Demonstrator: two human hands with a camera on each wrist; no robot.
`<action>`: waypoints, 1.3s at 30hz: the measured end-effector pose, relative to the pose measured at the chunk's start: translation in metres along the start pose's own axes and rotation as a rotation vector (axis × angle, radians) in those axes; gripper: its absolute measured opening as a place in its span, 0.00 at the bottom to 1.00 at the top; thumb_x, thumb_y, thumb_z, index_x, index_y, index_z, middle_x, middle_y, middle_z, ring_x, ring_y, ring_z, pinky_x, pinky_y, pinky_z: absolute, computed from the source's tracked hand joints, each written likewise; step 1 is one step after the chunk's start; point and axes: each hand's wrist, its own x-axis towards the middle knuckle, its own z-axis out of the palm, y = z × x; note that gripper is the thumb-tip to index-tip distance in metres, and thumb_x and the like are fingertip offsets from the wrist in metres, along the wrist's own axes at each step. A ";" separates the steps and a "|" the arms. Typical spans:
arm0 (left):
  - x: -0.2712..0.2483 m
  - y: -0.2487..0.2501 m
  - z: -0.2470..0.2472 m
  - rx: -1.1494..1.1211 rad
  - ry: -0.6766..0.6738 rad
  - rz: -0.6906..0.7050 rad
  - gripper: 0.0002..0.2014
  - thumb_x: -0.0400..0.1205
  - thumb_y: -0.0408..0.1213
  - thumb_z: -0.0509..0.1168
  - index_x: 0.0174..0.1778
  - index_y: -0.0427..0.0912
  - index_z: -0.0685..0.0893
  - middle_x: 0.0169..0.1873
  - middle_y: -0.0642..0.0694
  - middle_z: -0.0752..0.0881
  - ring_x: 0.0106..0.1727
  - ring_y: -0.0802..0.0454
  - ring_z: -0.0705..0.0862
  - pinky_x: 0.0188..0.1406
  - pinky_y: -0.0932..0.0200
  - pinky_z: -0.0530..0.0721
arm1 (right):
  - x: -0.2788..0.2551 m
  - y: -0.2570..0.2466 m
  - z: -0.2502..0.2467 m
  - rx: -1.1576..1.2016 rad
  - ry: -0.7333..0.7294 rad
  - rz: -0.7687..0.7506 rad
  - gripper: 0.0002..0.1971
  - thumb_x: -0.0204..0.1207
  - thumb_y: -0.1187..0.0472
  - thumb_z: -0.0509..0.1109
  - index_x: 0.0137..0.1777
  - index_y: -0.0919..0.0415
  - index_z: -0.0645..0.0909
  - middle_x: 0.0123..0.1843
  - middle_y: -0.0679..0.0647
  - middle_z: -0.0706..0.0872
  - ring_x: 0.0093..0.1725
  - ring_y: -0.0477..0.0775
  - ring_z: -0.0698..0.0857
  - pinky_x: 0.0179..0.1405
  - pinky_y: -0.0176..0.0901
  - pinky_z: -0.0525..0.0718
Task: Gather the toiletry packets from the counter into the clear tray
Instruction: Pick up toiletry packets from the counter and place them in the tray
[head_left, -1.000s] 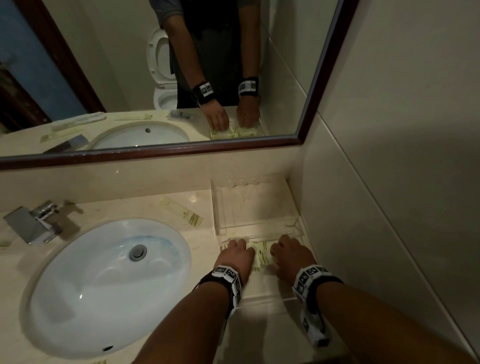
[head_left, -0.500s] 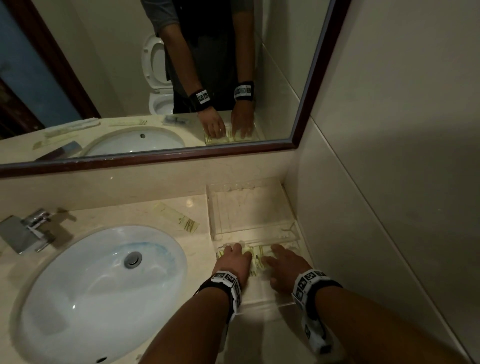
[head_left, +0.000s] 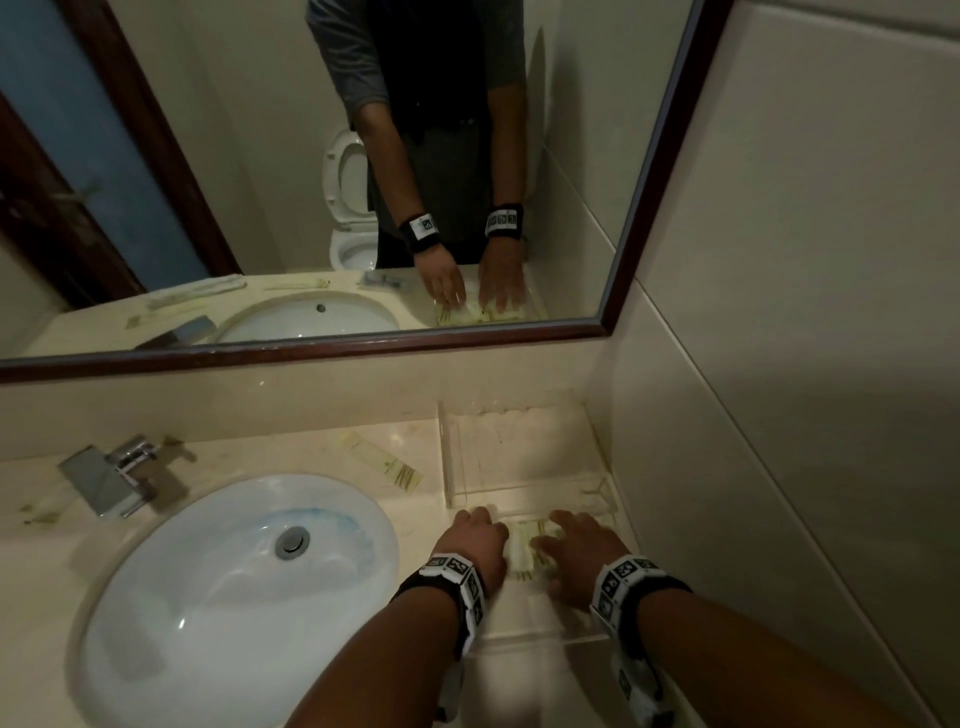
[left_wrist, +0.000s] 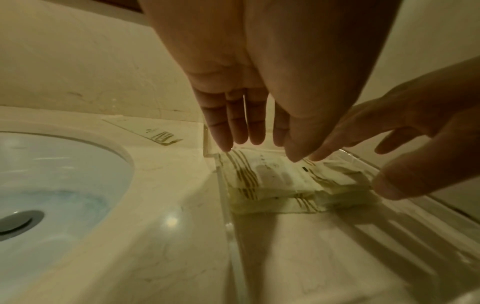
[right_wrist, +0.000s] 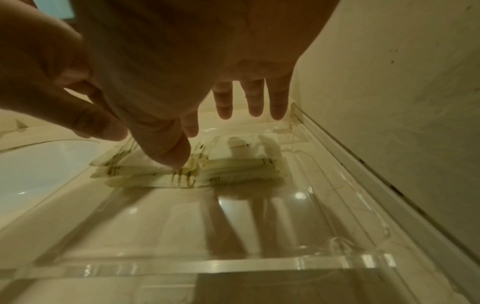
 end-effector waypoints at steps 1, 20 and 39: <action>-0.002 -0.002 0.000 0.002 -0.018 0.000 0.22 0.84 0.42 0.61 0.75 0.43 0.76 0.71 0.38 0.72 0.71 0.36 0.71 0.69 0.47 0.75 | 0.000 -0.002 -0.001 -0.002 0.003 0.001 0.35 0.75 0.43 0.67 0.83 0.37 0.61 0.88 0.52 0.50 0.84 0.66 0.54 0.81 0.62 0.62; -0.026 -0.023 -0.033 -0.089 0.152 -0.104 0.23 0.84 0.50 0.62 0.75 0.50 0.75 0.71 0.43 0.74 0.71 0.42 0.75 0.69 0.50 0.76 | -0.006 -0.008 -0.046 -0.042 0.120 -0.072 0.37 0.78 0.43 0.68 0.85 0.41 0.57 0.89 0.54 0.47 0.87 0.60 0.49 0.83 0.60 0.59; -0.157 -0.110 -0.013 -0.209 0.239 -0.410 0.21 0.85 0.49 0.60 0.74 0.52 0.76 0.70 0.46 0.79 0.69 0.44 0.79 0.65 0.51 0.79 | 0.012 -0.136 -0.061 -0.115 0.232 -0.302 0.40 0.74 0.40 0.67 0.86 0.43 0.57 0.89 0.55 0.51 0.86 0.61 0.54 0.81 0.57 0.66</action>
